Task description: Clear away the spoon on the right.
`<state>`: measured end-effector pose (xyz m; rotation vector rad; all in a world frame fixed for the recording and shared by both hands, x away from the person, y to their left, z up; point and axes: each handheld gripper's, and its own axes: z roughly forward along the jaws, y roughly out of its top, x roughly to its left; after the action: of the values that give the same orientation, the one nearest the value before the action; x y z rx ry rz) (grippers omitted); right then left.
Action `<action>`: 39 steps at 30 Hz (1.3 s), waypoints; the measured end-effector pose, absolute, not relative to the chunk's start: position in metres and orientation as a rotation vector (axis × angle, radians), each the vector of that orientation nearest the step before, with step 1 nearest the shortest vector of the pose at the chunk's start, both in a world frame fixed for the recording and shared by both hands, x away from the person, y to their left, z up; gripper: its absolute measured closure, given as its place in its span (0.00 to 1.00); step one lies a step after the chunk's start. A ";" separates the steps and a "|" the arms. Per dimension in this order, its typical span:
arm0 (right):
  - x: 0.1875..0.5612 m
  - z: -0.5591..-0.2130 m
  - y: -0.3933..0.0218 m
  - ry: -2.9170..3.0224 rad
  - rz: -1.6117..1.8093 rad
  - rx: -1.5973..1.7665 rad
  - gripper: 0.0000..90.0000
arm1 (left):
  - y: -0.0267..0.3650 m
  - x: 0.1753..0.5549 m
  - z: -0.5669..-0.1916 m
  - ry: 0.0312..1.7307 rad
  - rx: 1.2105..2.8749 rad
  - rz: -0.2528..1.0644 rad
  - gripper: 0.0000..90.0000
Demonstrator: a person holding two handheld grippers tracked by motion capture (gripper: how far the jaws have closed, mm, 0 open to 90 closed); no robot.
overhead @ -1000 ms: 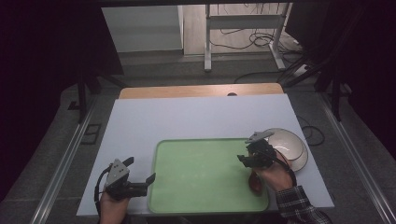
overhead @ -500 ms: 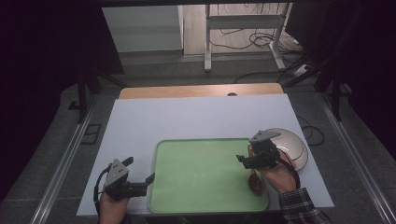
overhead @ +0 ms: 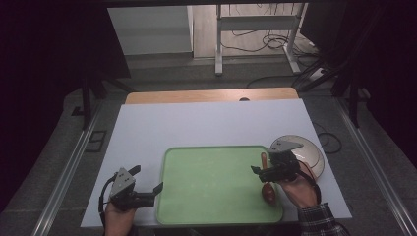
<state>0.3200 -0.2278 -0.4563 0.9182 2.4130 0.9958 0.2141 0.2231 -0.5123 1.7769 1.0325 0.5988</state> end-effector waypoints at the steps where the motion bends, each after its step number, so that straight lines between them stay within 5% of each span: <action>1: 0.319 -0.456 -0.229 2.410 1.004 0.918 0.14 | 0.223 0.214 -0.512 1.032 1.776 0.597 0.00; 39: 0.293 -0.456 -0.257 2.342 1.042 0.913 0.02 | 0.226 0.214 -0.510 1.048 1.723 0.488 0.02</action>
<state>0.2929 -0.2573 -0.4559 0.9131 2.3419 1.0419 0.2144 0.2261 -0.5096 1.7229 1.0477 0.4878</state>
